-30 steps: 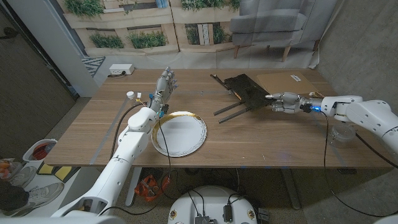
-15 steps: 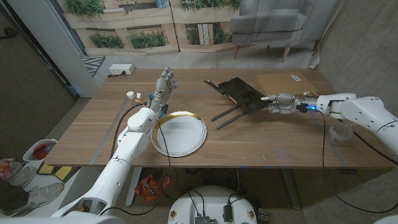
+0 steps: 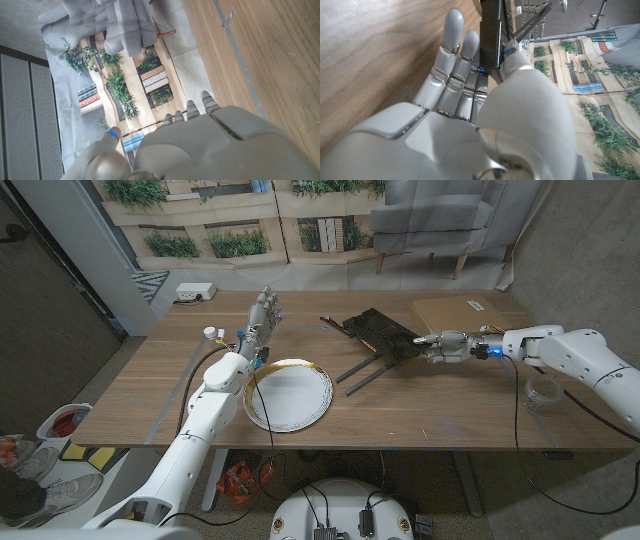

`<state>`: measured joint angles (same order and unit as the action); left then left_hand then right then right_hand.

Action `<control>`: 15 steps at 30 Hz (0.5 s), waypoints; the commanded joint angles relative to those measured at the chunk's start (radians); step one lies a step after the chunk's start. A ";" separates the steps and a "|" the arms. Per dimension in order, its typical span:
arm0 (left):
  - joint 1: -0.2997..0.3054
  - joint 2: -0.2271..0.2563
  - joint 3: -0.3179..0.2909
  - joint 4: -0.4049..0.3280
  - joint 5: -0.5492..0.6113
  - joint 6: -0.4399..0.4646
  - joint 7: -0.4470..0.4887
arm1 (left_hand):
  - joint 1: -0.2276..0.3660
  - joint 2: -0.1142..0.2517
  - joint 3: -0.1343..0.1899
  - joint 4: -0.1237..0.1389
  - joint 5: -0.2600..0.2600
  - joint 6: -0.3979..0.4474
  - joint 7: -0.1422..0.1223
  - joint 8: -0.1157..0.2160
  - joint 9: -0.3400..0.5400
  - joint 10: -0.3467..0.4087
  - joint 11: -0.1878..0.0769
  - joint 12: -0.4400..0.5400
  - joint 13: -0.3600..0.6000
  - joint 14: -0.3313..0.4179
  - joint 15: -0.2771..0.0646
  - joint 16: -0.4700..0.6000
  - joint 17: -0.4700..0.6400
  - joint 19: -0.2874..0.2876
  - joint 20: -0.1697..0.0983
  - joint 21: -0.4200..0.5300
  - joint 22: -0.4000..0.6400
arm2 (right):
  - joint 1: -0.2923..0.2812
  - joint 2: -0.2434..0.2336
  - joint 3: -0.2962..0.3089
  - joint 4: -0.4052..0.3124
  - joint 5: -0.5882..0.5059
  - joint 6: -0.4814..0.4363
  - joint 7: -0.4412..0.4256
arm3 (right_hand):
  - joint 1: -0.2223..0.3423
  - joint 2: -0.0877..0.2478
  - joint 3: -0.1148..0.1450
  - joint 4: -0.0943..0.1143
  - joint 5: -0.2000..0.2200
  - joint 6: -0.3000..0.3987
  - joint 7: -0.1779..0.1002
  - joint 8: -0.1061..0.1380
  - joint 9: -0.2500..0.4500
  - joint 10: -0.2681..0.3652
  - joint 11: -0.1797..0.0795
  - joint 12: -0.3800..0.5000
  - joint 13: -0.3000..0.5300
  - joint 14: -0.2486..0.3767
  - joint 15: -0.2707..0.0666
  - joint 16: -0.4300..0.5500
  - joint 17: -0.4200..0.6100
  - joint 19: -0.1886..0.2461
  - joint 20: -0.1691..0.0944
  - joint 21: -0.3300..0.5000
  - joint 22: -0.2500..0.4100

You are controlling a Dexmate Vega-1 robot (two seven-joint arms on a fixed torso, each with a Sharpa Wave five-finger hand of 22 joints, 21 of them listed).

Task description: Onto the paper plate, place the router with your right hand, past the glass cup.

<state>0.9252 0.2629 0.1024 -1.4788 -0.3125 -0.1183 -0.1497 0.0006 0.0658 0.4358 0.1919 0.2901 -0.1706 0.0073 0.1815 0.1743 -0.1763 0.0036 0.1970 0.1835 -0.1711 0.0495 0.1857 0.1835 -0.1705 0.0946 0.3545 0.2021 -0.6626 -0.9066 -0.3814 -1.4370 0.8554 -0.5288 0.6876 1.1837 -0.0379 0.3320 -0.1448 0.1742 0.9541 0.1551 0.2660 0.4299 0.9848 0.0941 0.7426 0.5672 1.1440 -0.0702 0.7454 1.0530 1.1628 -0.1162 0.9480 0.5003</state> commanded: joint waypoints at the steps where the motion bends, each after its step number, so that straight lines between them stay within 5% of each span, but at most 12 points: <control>1: 0.002 0.002 -0.001 -0.003 -0.001 -0.001 0.002 | 0.000 0.116 -0.002 0.003 0.005 -0.140 0.003 0.004 0.004 -0.224 0.006 0.006 0.003 -0.214 0.002 0.007 0.005 -0.080 0.006 -0.007 0.001 | 0.036 0.018 -0.035 0.024 -0.032 -0.009 0.054 | 0.208 0.197 0.025 -0.001 0.005 0.065 0.055 -0.002 0.006 0.124 0.005 0.002 0.000 0.147 -0.149 0.001 0.005 -0.061 -0.060 0.008 0.001; 15: 0.005 0.005 0.000 -0.011 -0.002 0.001 0.002 | 0.000 0.115 -0.002 0.003 0.005 -0.139 0.004 0.004 0.004 -0.224 0.004 0.006 0.003 -0.214 0.002 0.007 0.005 -0.079 0.005 -0.007 0.001 | 0.053 0.038 -0.059 0.032 -0.051 -0.001 0.106 | 0.209 0.196 0.025 -0.001 0.005 0.068 0.055 -0.007 0.008 0.125 0.006 0.001 0.005 0.148 -0.149 -0.001 0.013 -0.067 -0.061 0.024 -0.006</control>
<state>0.9272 0.2654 0.1018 -1.4825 -0.3136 -0.1189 -0.1484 0.0006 0.0658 0.4358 0.1919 0.2901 -0.1707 0.0073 0.1815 0.1743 -0.1763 0.0036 0.1970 0.1835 -0.1711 0.0494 0.1857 0.1835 -0.1705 0.0946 0.3472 0.2021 -0.6256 -0.8854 -0.4203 -1.4148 0.8204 -0.5355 0.7521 1.1917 -0.0459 0.3320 -0.1448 0.1738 0.9542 0.1554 0.2611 0.4347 0.9849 0.0942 0.7405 0.5669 1.1444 -0.0698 0.7454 1.0629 1.1627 -0.1162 0.9654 0.4920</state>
